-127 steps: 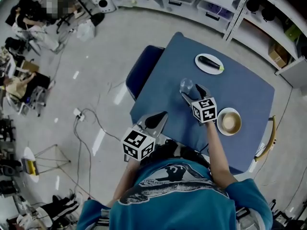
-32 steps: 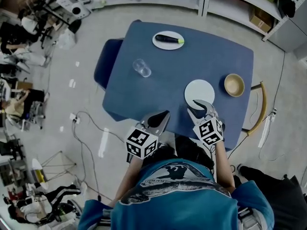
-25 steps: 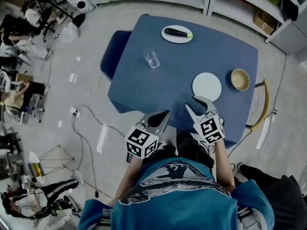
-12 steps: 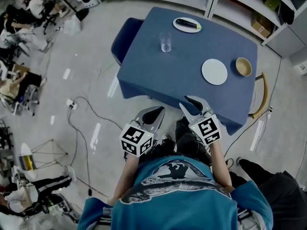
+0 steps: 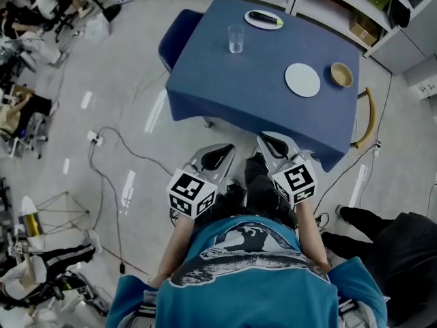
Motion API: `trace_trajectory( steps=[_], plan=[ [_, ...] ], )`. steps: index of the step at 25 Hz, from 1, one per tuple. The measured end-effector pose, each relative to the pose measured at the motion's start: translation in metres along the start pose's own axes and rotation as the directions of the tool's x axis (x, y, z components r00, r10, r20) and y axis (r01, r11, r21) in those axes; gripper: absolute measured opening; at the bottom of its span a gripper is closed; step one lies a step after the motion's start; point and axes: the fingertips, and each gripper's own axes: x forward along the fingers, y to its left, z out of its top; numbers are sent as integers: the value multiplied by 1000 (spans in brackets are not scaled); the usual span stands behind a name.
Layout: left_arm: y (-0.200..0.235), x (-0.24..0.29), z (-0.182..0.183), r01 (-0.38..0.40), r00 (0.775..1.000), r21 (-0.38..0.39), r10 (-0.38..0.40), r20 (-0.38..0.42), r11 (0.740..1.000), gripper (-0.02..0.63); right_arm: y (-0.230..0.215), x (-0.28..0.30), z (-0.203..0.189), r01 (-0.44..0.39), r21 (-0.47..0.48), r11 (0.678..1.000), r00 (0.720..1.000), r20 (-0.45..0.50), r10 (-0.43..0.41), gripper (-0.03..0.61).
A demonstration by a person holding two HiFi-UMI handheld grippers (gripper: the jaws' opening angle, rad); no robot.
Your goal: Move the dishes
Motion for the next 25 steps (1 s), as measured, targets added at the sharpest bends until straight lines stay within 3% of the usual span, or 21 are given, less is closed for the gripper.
trace_trajectory(
  steps=[12, 25],
  plan=[
    [-29, -26, -11, 16, 1000, 11, -16, 17, 1000, 15, 40, -25, -4, -49, 12, 999, 999, 8, 49, 2],
    [-54, -22, -23, 66, 998, 60, -65, -13, 996, 15, 45, -43, -17, -28, 19, 999, 1000, 9, 28, 2]
  ],
)
